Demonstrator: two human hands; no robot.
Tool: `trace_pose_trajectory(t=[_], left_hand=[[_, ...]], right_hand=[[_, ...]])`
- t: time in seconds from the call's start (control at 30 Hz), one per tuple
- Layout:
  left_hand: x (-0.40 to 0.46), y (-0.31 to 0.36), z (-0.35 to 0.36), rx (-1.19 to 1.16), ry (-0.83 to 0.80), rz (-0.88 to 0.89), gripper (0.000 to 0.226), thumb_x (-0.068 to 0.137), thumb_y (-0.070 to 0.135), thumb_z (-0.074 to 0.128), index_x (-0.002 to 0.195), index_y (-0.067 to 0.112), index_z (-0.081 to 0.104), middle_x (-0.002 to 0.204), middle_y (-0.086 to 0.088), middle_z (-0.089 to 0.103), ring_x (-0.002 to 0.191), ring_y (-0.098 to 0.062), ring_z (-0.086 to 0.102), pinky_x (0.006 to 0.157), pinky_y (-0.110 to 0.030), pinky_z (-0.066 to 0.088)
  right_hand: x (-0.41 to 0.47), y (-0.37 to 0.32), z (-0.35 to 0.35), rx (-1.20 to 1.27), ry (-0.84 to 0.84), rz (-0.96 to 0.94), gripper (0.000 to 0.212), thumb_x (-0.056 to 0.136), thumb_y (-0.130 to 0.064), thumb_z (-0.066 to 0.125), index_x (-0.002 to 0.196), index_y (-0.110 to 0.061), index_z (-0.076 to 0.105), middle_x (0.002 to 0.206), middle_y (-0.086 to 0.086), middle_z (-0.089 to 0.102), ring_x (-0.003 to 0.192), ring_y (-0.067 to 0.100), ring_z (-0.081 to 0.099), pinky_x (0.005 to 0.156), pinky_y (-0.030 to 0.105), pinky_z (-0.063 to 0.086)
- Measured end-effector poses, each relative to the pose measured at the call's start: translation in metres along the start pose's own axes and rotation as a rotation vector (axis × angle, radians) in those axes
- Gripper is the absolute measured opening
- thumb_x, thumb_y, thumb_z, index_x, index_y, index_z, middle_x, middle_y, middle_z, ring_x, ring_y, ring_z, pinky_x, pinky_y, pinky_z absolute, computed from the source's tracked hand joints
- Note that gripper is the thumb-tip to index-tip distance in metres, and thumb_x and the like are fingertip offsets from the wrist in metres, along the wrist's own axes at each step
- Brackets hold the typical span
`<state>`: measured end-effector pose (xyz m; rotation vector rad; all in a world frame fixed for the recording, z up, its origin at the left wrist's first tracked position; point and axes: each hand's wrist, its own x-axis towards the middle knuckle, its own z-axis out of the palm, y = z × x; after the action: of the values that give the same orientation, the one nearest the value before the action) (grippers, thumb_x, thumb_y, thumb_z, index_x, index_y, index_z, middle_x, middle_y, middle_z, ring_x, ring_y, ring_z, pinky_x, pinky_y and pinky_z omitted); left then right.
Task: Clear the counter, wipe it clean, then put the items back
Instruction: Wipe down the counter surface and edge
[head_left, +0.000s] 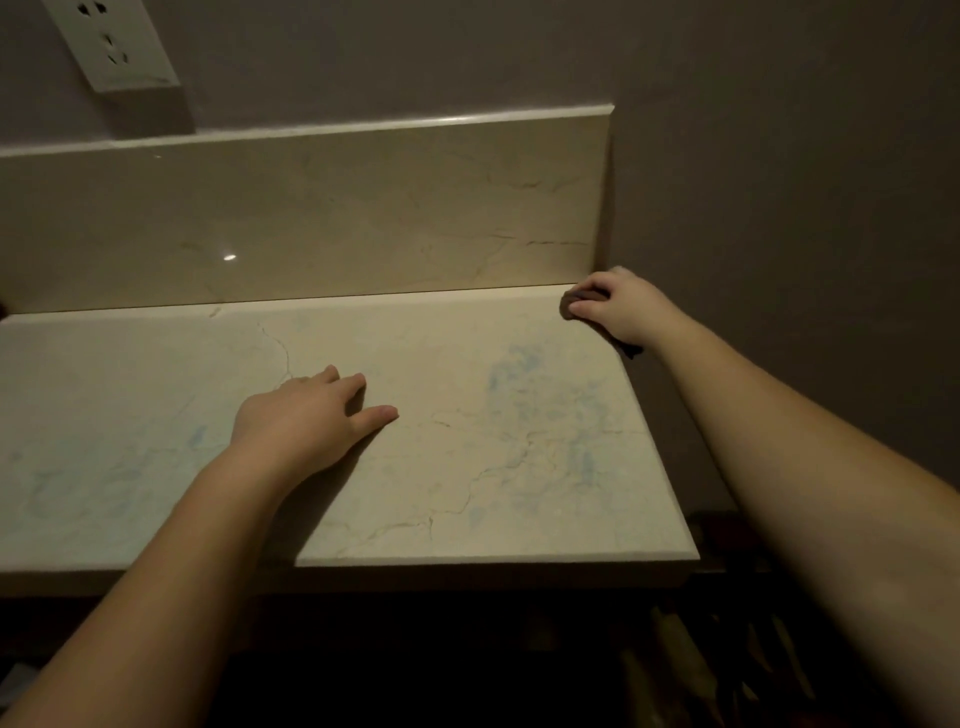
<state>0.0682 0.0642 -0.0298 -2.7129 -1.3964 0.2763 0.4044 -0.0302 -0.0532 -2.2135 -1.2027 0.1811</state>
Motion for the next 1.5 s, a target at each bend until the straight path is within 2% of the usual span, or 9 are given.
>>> trace_pose_trajectory(t=[0.17,0.4,0.57,0.7,0.87,0.9,1.0,1.27,1.5], left_hand=[[-0.007,0.002,0.002,-0.067,0.042,0.003,0.061,0.092,0.068,0.028,0.137,0.03,0.044,0.138,0.005,0.047,0.121,-0.021,0.049,0.077,-0.036,0.047],[-0.024,0.005,0.008,-0.338,0.03,0.057,0.055,0.093,0.059,0.04,0.137,0.028,0.05,0.157,0.002,0.028,0.136,-0.022,0.039,0.107,-0.044,0.038],[-0.041,0.033,0.006,-0.357,0.04,0.175,0.055,0.093,0.058,0.042,0.139,0.029,0.047,0.159,0.004,0.023,0.143,-0.019,0.027,0.112,-0.042,0.03],[-0.051,0.047,0.006,-0.345,0.03,0.229,0.048,0.092,0.058,0.044,0.127,0.027,0.056,0.156,0.002,0.029,0.141,-0.019,0.029,0.112,-0.041,0.031],[-0.059,0.051,0.011,-0.293,0.022,0.28,0.045,0.088,0.061,0.038,0.106,0.025,0.056,0.124,0.003,0.052,0.119,-0.02,0.046,0.097,-0.041,0.044],[-0.06,0.05,0.012,-0.287,0.023,0.286,0.045,0.089,0.062,0.036,0.106,0.025,0.055,0.124,0.003,0.052,0.121,-0.021,0.045,0.098,-0.042,0.043],[-0.063,0.047,0.013,-0.268,0.011,0.286,0.051,0.094,0.06,0.037,0.131,0.027,0.049,0.155,0.005,0.032,0.142,-0.021,0.027,0.109,-0.041,0.034],[-0.063,0.045,0.016,-0.271,0.01,0.303,0.05,0.095,0.06,0.032,0.129,0.027,0.048,0.158,0.007,0.025,0.145,-0.019,0.021,0.109,-0.043,0.034],[-0.065,0.046,0.014,-0.289,0.01,0.284,0.052,0.095,0.06,0.034,0.134,0.029,0.046,0.159,0.01,0.02,0.146,-0.017,0.017,0.109,-0.044,0.035]], right_hand=[[-0.059,-0.006,-0.01,0.025,-0.048,-0.036,0.026,0.088,-0.035,0.065,0.114,-0.029,0.066,0.109,-0.003,0.054,0.101,0.013,0.053,0.078,0.021,0.032],[-0.188,-0.01,-0.032,0.184,-0.224,-0.055,0.018,0.087,-0.034,0.065,0.099,-0.046,0.059,0.102,-0.022,0.052,0.09,-0.01,0.052,0.066,0.007,0.038],[-0.157,-0.017,-0.027,0.129,-0.184,-0.01,0.016,0.088,-0.034,0.064,0.104,-0.039,0.064,0.104,-0.017,0.053,0.089,-0.003,0.051,0.068,0.011,0.034],[-0.107,-0.02,-0.015,0.045,-0.063,0.001,0.022,0.088,-0.035,0.065,0.109,-0.029,0.068,0.108,-0.007,0.058,0.093,0.006,0.051,0.067,0.019,0.035],[-0.104,-0.025,-0.013,0.017,-0.043,0.041,0.023,0.089,-0.034,0.064,0.109,-0.026,0.067,0.11,-0.004,0.059,0.092,0.007,0.051,0.073,0.022,0.034],[-0.115,-0.027,-0.014,0.021,-0.048,0.048,0.023,0.089,-0.035,0.063,0.111,-0.027,0.067,0.109,-0.005,0.057,0.093,0.008,0.051,0.074,0.023,0.034],[-0.168,-0.029,-0.019,0.081,-0.065,0.071,0.02,0.09,-0.036,0.062,0.11,-0.033,0.065,0.106,-0.011,0.053,0.093,0.002,0.051,0.07,0.017,0.037],[-0.275,-0.047,-0.026,0.145,-0.088,0.057,0.02,0.087,-0.026,0.067,0.102,-0.038,0.064,0.099,-0.016,0.054,0.094,-0.013,0.048,0.074,0.0,0.036],[-0.18,-0.05,-0.017,-0.047,-0.114,0.048,0.021,0.089,-0.036,0.063,0.109,-0.031,0.066,0.103,-0.009,0.054,0.096,0.009,0.053,0.074,0.024,0.038]])
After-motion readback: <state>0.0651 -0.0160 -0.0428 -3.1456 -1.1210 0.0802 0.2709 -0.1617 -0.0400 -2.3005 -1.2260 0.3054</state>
